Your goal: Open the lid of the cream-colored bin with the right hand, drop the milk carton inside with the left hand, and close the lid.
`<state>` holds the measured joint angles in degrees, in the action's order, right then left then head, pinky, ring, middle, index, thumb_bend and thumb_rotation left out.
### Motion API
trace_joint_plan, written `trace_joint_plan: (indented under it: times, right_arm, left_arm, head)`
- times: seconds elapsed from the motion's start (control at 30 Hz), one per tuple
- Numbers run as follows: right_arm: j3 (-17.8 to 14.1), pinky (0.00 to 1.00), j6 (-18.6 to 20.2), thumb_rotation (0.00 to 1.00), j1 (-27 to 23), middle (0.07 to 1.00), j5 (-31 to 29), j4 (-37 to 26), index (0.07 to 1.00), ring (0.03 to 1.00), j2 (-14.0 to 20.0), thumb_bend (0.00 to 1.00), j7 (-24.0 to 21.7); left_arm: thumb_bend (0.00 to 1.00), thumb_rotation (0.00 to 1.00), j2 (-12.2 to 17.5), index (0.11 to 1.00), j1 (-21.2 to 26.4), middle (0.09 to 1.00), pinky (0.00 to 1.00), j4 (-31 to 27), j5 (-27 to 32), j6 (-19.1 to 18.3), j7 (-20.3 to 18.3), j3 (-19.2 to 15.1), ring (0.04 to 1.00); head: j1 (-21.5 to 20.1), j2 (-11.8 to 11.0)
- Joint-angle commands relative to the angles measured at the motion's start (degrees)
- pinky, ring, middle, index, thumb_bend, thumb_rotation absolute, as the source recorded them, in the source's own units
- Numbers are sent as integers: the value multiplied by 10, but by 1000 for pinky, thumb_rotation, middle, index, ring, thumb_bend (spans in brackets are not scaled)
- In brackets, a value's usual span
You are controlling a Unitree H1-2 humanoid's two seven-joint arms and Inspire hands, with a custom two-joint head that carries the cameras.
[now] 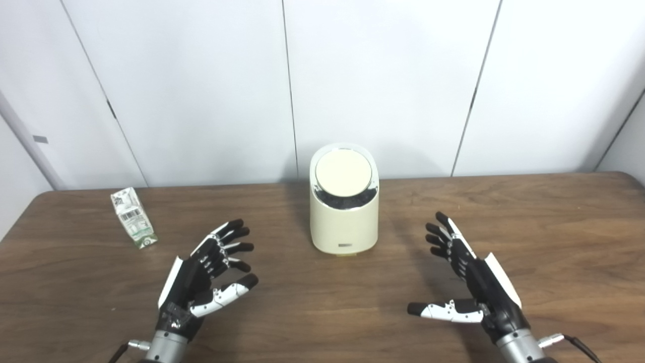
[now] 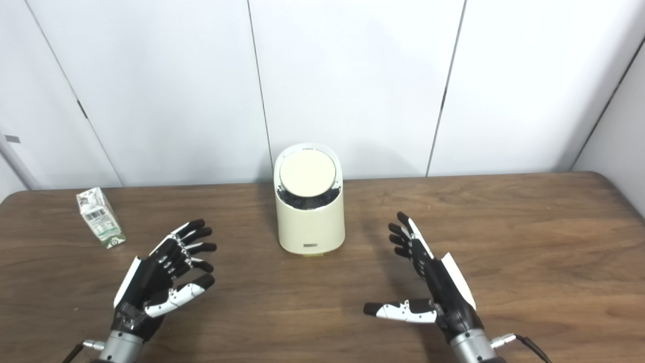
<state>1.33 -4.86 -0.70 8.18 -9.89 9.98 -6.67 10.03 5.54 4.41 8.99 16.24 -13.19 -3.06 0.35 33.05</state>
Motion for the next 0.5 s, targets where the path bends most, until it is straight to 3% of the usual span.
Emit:
trace_joint_plan:
  times: [0.0, 0.17, 0.47]
  right_arm:
    - [-3, 687, -10, 97, -13, 923, -6, -23, 979, 829, -3, 755, 7]
    - [-3, 606, -7, 102, -12, 887, 3, -29, 923, 737, -6, 747, 11]
    - [-3, 582, -2, 118, -11, 877, 9, -36, 888, 717, -8, 697, 8]
  left_arm:
    - [717, 176, 2, 870, 8, 829, 556, -1, 3, 16, 2, -1, 736]
    - [725, 182, 1, 869, 8, 832, 558, -4, 8, 10, 0, -1, 742]
    - [729, 184, 1, 868, 9, 833, 555, 2, 8, 13, 0, -1, 741]
  head:
    - [1, 0]
    - [1, 0]
    - [3, -2]
